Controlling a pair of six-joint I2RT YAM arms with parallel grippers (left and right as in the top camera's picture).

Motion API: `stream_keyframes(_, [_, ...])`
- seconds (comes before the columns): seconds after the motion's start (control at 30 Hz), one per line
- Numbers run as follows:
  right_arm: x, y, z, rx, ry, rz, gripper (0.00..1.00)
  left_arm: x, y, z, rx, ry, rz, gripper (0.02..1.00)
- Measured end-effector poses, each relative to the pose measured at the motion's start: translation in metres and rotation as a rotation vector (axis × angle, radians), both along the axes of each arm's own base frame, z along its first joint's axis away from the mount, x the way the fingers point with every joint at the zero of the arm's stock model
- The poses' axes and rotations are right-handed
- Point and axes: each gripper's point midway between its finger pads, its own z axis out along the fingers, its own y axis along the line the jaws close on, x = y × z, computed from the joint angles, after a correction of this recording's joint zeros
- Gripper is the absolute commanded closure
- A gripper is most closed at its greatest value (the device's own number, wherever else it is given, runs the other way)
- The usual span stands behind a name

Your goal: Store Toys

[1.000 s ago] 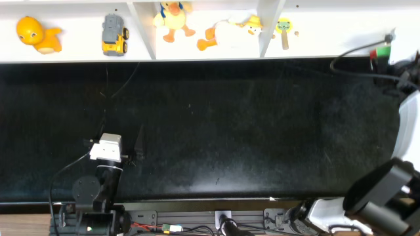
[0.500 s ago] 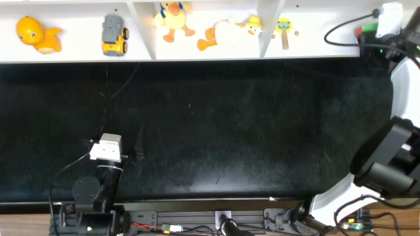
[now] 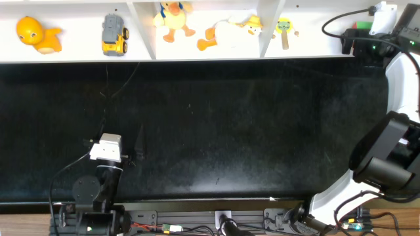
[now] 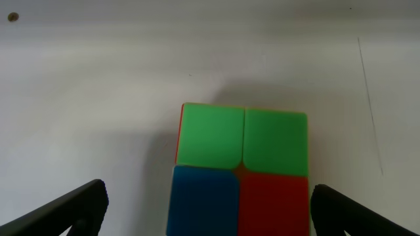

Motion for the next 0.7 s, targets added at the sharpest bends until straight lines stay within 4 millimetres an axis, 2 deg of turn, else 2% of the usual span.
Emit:
stream_keyframes(0.07, [-0.002, 0.0, 0.001, -0.011, -0.018, -0.005, 0.001, 0.0, 0.0, 0.0, 0.0, 0.0, 0.0, 0.02])
stream_keyframes(0.13, [-0.013, 0.003, 0.0, -0.026, -0.027, -0.016, 0.003, 0.0, 0.0, 0.0, 0.0, 0.0, 0.0, 0.02])
stream_keyframes(0.37, [-0.086, 0.024, 0.0, -0.06, -0.038, -0.055, 0.003, 0.0, 0.0, 0.0, 0.0, 0.0, 0.0, 0.02])
stream_keyframes(0.47, [-0.106, 0.038, -0.001, -0.076, -0.066, -0.053, 0.003, 0.0, 0.0, 0.0, 0.0, -0.001, 0.0, 0.02])
stream_keyframes(0.57, [-0.112, 0.063, 0.0, -0.098, -0.122, -0.039, 0.005, 0.0, 0.0, 0.0, 0.0, 0.0, 0.0, 0.02])
stream_keyframes(0.7, [-0.118, 0.117, -0.002, -0.125, -0.193, -0.006, 0.003, 0.0, 0.0, 0.0, 0.0, 0.0, 0.0, 0.02])
